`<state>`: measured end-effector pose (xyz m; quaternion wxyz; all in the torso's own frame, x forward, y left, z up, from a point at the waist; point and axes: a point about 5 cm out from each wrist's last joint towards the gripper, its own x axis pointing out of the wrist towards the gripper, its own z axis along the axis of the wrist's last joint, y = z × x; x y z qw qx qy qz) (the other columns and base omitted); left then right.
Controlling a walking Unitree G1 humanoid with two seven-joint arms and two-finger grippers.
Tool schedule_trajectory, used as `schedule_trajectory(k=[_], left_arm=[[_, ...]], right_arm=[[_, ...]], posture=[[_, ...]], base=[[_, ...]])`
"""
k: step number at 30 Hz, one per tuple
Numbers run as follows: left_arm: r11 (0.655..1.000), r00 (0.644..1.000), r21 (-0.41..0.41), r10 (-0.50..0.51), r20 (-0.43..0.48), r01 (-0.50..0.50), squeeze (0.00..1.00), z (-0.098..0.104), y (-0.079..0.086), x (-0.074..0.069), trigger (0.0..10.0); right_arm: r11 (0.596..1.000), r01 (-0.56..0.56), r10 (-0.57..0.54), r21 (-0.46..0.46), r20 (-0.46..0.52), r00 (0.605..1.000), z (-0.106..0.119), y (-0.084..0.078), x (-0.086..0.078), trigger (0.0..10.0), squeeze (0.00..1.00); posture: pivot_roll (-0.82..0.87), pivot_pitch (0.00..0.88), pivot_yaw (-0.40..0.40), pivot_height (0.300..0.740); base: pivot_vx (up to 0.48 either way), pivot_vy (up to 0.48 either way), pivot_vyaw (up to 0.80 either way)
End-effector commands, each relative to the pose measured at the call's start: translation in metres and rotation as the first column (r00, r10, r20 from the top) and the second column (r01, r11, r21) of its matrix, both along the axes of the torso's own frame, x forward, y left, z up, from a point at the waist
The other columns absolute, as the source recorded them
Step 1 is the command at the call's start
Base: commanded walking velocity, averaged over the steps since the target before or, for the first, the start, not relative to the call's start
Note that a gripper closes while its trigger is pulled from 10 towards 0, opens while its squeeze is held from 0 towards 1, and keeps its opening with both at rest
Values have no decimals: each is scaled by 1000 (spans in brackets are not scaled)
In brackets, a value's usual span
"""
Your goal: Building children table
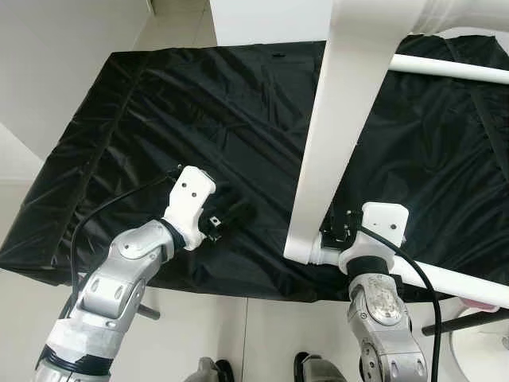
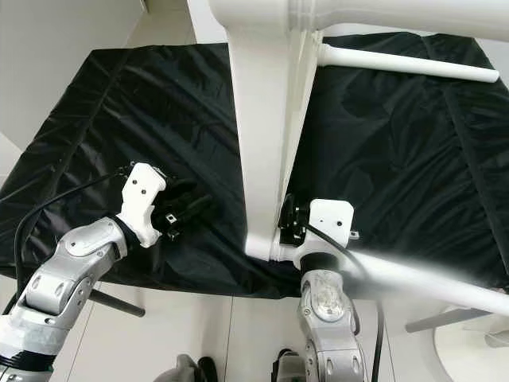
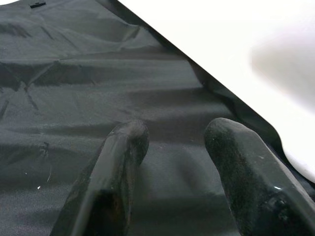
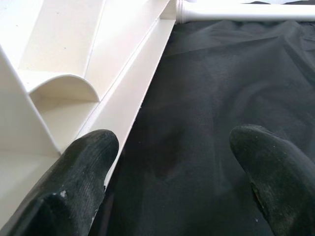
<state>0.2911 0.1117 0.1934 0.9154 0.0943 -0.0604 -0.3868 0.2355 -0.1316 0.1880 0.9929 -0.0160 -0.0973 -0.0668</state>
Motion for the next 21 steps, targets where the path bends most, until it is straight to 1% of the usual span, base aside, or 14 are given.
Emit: schedule_trajectory(k=[1,21], left_arm=[[999,999,16,-34,-30,35,0,-4,4,-2,10000],[999,999,24,-38,-29,39,0,-3,4,0,10000]], right_arm=[[1000,-1,1,6,-13,1000,-1,2,-2,10000,0],[1000,-2,1,-3,-12,1000,-2,5,-1,10000,0]], posture=[[-101,230,146,740],[-99,224,152,740]], base=[[0,0,0],[0,0,0]])
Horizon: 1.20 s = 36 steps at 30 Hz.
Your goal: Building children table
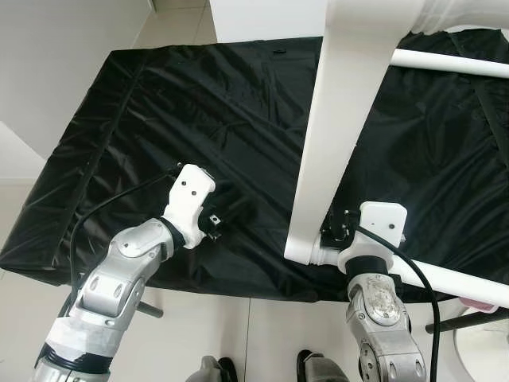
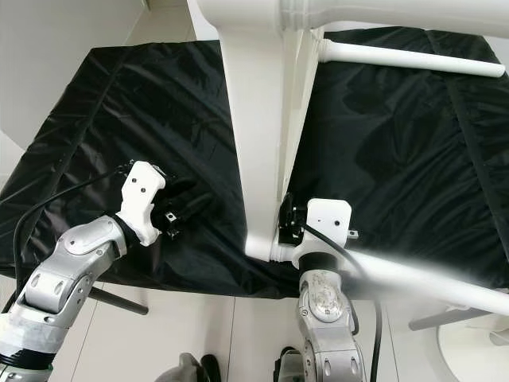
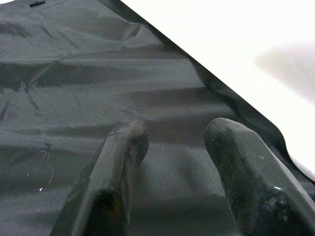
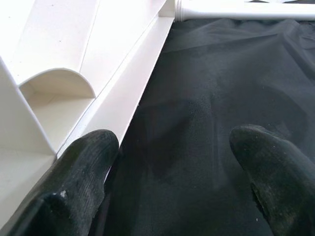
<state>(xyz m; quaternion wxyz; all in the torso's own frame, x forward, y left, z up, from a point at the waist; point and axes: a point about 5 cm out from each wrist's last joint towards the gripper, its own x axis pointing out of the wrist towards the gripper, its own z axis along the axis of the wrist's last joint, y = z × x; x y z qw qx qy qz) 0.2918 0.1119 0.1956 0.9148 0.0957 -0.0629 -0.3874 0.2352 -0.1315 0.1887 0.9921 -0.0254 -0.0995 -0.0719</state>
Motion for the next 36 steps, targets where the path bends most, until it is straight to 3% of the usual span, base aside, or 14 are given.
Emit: schedule_trajectory(k=[1,36], left_arm=[[999,999,23,-36,-34,37,0,-5,4,-1,10000],[999,999,25,-26,-27,27,0,-1,7,2,10000]], right_arm=[[1000,-13,13,15,-15,1000,-2,5,-1,10000,0],[1000,-24,24,4,-9,1000,-3,10,1,10000,0]], posture=[[-99,224,152,740],[-91,229,162,740]], base=[[0,0,0],[0,0,0]])
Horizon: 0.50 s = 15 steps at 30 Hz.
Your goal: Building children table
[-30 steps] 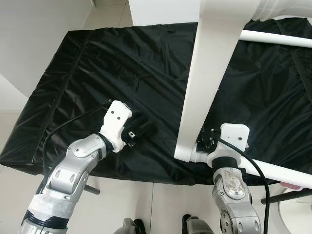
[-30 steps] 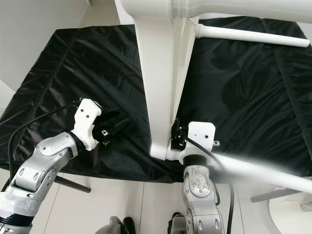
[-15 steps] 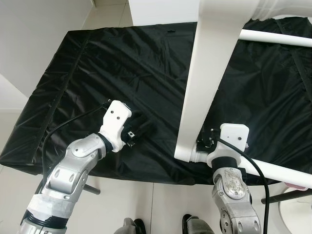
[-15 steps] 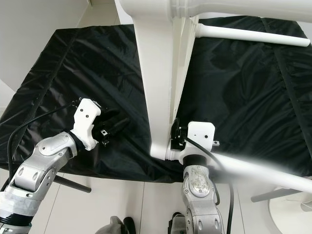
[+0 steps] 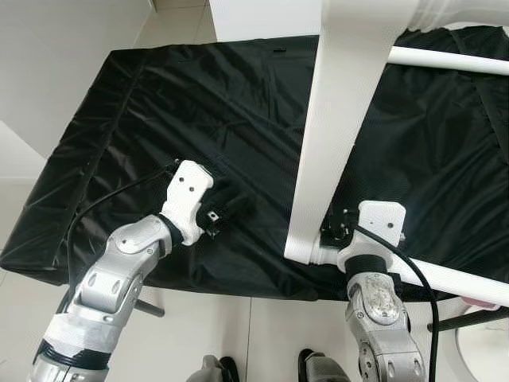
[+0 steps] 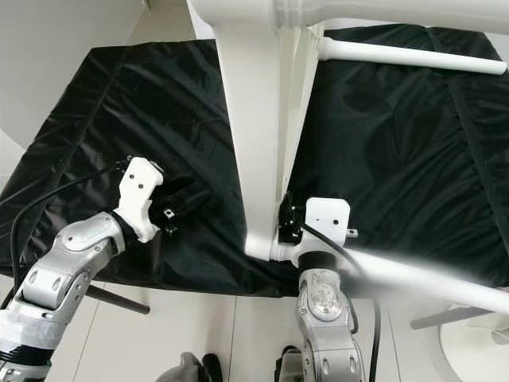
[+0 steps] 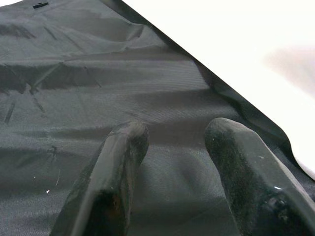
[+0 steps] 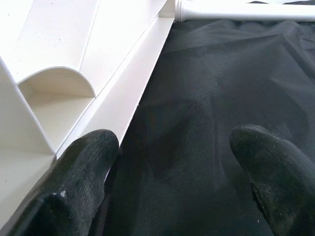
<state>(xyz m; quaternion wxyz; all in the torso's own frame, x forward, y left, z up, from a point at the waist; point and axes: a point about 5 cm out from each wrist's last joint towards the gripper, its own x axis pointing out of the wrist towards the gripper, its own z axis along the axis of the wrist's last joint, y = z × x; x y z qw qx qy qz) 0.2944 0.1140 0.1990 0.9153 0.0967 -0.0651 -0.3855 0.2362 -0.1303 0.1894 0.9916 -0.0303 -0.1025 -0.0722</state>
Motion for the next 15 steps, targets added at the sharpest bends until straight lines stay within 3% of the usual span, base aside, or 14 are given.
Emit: schedule_trajectory(k=[1,15], left_arm=[[999,999,25,-30,-33,30,0,-5,5,-1,10000],[999,1000,27,-18,-20,18,0,-1,7,2,10000]], right_arm=[[1000,-25,25,14,-14,1000,-3,9,0,10000,0],[999,-30,30,12,-16,999,-5,10,1,10000,0]], posture=[[-91,229,162,740],[-79,228,156,740]], base=[[0,0,0],[0,0,0]])
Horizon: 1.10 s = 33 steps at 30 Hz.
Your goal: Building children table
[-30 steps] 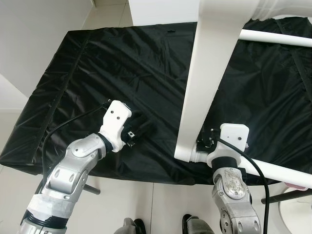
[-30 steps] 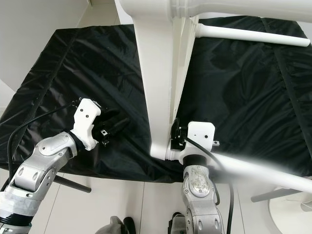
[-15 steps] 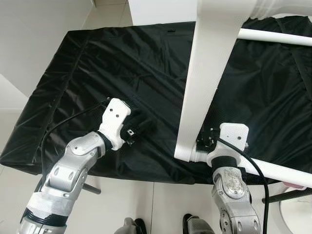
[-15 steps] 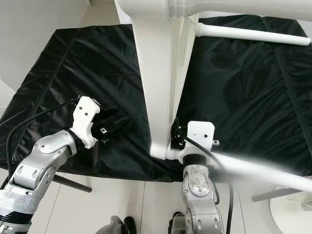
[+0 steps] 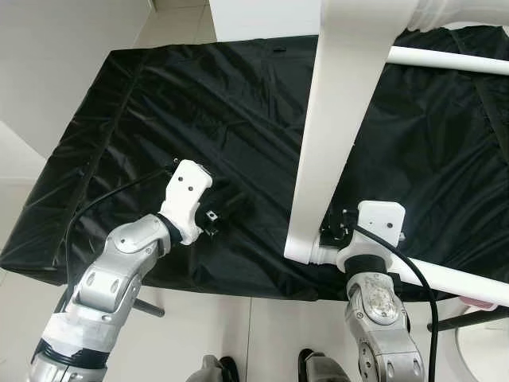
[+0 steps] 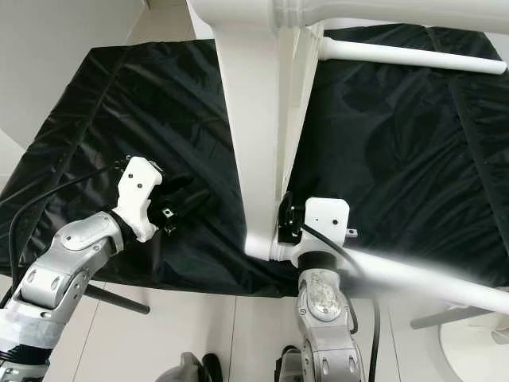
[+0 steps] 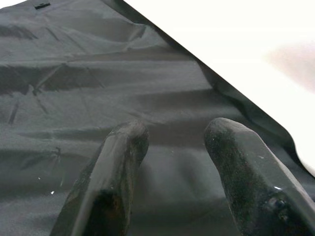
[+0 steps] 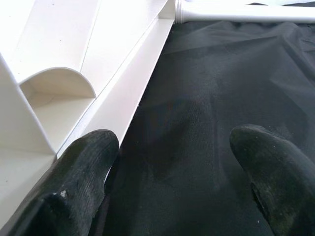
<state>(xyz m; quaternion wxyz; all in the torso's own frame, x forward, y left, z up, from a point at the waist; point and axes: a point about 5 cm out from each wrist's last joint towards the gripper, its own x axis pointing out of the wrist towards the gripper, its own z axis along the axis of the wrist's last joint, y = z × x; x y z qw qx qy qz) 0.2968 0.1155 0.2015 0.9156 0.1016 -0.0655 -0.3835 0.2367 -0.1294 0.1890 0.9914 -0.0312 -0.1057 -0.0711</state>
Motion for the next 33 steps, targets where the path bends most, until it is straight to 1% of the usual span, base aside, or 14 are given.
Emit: schedule_trajectory(k=[1,12,33], left_arm=[[1000,1000,17,-20,-24,20,0,-3,6,0,10000],[1000,1000,14,-5,-24,5,0,-4,7,-1,10000],[1000,999,9,-10,-33,10,0,-6,6,-2,10000]], right_arm=[[999,-29,29,13,-23,999,-5,9,1,10000,0],[999,-36,36,6,-20,999,-4,10,4,10000,0],[999,-37,37,-7,-18,999,-4,11,3,10000,0]], posture=[[-79,228,156,740],[-81,230,147,740],[-87,236,149,740]], base=[[0,0,0],[0,0,0],[0,0,0]])
